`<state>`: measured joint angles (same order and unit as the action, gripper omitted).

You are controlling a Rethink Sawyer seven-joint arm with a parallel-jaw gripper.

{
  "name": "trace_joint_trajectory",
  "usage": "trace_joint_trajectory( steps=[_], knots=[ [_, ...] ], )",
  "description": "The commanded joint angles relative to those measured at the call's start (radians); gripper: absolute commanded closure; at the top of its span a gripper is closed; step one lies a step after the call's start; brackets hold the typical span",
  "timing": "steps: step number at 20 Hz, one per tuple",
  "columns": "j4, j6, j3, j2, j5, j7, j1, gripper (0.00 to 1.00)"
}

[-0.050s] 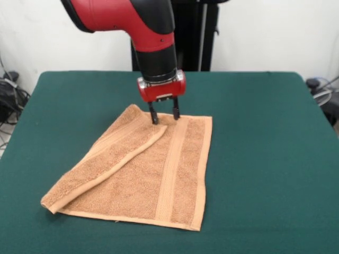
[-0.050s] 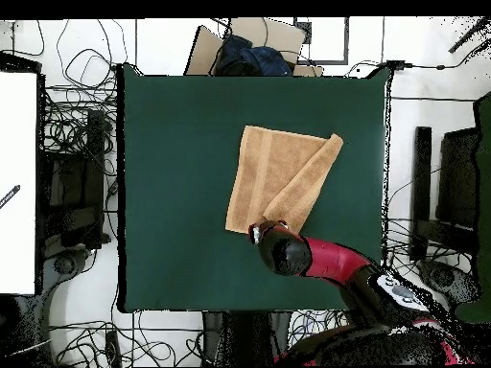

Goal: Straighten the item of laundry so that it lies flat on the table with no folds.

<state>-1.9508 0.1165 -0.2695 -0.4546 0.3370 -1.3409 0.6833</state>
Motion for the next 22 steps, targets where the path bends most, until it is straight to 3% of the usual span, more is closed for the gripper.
trace_joint_trajectory(
  steps=[1, 14, 15, 22],
  knots=[
    [0.054, -0.039, -0.061, 0.035, -0.009, -0.151, 0.011, 1.00],
    [0.040, -0.063, -0.050, 0.003, -0.012, -0.169, -0.004, 1.00],
    [0.044, -0.053, -0.048, 0.000, -0.010, -0.162, -0.007, 0.00],
    [0.045, -0.034, -0.034, -0.008, -0.016, -0.163, -0.019, 0.00]
  ],
)
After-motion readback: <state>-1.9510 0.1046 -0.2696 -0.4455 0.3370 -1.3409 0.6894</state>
